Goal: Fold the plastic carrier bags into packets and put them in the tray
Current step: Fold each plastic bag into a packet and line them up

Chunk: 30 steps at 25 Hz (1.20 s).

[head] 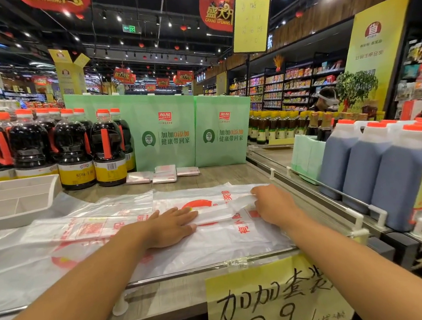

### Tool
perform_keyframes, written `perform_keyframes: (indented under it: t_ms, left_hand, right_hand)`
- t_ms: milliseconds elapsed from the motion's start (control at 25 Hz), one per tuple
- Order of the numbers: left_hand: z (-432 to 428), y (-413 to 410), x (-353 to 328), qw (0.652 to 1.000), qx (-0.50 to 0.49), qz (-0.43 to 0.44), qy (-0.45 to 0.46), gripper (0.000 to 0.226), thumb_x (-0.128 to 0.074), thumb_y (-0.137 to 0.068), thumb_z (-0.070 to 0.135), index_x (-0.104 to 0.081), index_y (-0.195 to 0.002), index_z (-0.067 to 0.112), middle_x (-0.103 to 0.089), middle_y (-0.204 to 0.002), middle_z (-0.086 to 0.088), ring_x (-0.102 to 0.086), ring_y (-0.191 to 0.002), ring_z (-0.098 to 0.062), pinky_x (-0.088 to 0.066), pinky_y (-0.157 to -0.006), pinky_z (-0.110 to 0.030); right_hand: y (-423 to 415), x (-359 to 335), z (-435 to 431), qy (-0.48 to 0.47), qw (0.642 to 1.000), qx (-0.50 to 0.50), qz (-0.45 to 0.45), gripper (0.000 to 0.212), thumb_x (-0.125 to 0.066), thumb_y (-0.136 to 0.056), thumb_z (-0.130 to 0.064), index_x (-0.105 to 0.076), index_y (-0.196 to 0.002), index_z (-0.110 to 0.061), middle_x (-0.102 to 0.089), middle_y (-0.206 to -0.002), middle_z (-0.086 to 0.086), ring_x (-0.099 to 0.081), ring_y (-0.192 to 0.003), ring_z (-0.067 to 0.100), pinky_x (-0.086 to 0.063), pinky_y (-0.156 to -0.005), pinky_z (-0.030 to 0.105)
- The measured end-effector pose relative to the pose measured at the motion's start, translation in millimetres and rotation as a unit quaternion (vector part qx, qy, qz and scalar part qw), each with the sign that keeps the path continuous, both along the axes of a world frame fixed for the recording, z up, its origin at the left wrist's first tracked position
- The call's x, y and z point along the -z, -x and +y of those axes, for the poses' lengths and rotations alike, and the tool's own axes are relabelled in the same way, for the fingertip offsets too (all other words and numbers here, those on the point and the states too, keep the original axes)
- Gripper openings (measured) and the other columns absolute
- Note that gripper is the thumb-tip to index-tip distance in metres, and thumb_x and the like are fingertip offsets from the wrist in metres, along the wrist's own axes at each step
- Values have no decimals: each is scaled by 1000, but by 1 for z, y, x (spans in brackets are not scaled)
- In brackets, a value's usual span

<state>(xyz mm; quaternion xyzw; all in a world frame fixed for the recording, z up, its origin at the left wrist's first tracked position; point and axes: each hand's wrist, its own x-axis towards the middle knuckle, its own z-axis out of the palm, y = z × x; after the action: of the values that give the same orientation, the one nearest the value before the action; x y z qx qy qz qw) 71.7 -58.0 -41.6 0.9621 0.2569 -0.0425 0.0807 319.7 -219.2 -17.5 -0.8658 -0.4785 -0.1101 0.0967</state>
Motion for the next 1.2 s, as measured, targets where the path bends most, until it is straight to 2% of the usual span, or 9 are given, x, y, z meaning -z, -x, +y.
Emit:
perform_keyframes:
  t_ms: [120,240,440,600,640,760,840,1000,1200]
  left_hand:
    - [0,0,-1,1000,2,0,7,58,-19,-106,59,-5,-161,44,6,-169,17,6,-157,-12,9,-124,-49]
    - [-2,0,-4,1000,3,-5,21,59,-19,-106,60,-7,-161,43,5,-169,16,6,-157,-13,8,-125,-50]
    - [-8,0,-10,999,-5,-20,48,57,-21,-109,53,-12,-162,37,2,-170,12,5,-157,-15,8,-125,-50]
    - [-6,6,-18,991,-11,-92,92,51,-29,-112,35,-24,-161,25,-9,-170,8,-5,-156,-12,1,-123,-30]
    - [-3,6,-18,993,-15,-88,80,51,-31,-112,33,-24,-161,25,-10,-170,7,-6,-157,-14,0,-123,-30]
    - [6,4,-11,999,-38,-27,24,53,-30,-109,42,-18,-161,38,-4,-171,11,0,-157,-19,5,-124,-53]
    - [8,4,-10,999,-50,-14,16,54,-29,-108,46,-16,-161,42,-3,-170,14,1,-158,-20,5,-123,-60]
    - [6,4,-10,999,-43,-25,17,54,-28,-108,47,-16,-161,42,-3,-170,14,0,-158,-20,2,-123,-60]
    - [2,7,-10,994,-49,-83,54,57,-27,-108,50,-5,-161,45,-15,-169,10,-3,-157,-16,5,-124,-56]
  right_hand:
    - [2,-4,0,-98,995,28,-9,18,-55,-93,-12,-69,-103,-17,-70,-98,8,-65,-92,33,-50,-69,37]
    - [12,-8,6,-170,985,-17,-10,18,-57,-98,-19,-73,-91,-13,-72,-82,8,-66,-79,31,-53,-69,37]
    - [24,-18,34,-76,981,-139,-115,24,-53,-98,-20,-68,-80,-14,-67,-69,4,-64,-66,28,-57,-65,42]
    - [36,-28,51,-34,973,-193,-121,23,-53,-100,-20,-75,-100,-18,-76,-91,3,-70,-82,28,-59,-75,43]
    - [38,-26,52,-27,973,-197,-117,23,-53,-100,-20,-76,-106,-18,-77,-99,3,-71,-90,28,-58,-79,43]
    - [43,-15,53,14,975,-201,-91,33,-56,-97,-19,-71,-126,-22,-72,-123,2,-65,-113,29,-54,-90,40]
    - [44,-8,53,27,979,-193,-56,38,-56,-96,-23,-65,-133,-25,-69,-129,1,-61,-118,27,-52,-94,40]
    - [43,1,50,21,982,-189,2,41,-58,-99,-35,-58,-139,-29,-66,-132,-3,-63,-115,21,-52,-94,38]
    - [41,9,51,25,984,-175,29,33,-51,-103,-35,-62,-133,-29,-65,-131,-2,-60,-117,23,-51,-92,40]
